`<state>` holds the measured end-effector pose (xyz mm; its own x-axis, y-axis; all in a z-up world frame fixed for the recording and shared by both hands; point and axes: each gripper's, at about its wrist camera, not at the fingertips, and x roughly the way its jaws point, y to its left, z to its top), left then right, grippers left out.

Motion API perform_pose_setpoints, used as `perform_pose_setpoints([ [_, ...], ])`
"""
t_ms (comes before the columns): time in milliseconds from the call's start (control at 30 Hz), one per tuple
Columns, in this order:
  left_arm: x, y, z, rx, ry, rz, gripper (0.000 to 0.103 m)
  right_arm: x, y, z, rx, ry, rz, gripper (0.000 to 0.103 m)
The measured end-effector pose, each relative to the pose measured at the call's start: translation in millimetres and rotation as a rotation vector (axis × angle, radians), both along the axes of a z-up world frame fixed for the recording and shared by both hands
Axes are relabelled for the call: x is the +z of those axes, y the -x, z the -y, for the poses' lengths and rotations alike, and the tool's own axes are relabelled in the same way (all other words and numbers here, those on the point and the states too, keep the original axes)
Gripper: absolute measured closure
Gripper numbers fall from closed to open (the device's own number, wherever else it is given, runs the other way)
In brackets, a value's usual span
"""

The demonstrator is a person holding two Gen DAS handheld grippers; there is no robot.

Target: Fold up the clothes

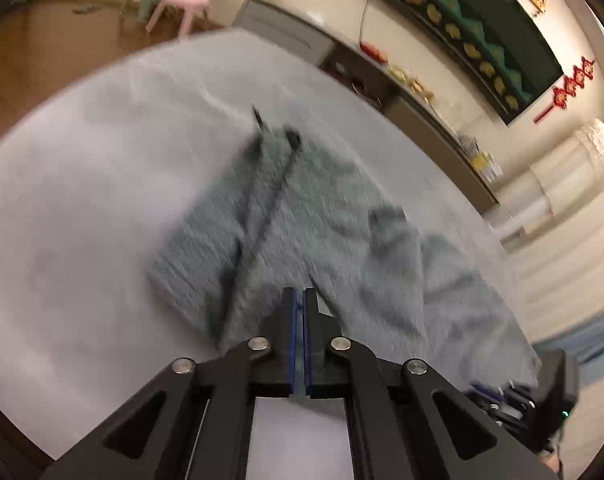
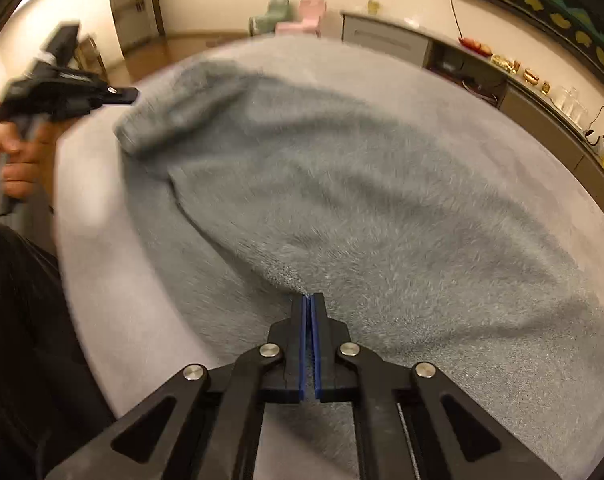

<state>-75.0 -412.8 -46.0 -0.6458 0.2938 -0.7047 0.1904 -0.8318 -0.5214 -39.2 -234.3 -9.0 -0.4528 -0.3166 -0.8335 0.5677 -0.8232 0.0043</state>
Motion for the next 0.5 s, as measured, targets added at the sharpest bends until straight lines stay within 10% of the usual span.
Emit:
perform_pose_setpoints([
  [267, -3, -16, 59, 0.148, -0.154, 0.014, 0.101, -10, 2, -6, 0.003, -0.003, 0.002, 0.1],
  [367, -5, -36, 45, 0.098, -0.234, 0.031, 0.057, -16, 13, -4, -0.021, 0.011, 0.005, 0.099],
  [500, -12, -49, 30, 0.1, -0.269, 0.067, 0.048, -18, 14, 2, -0.023, 0.017, 0.006, 0.099],
])
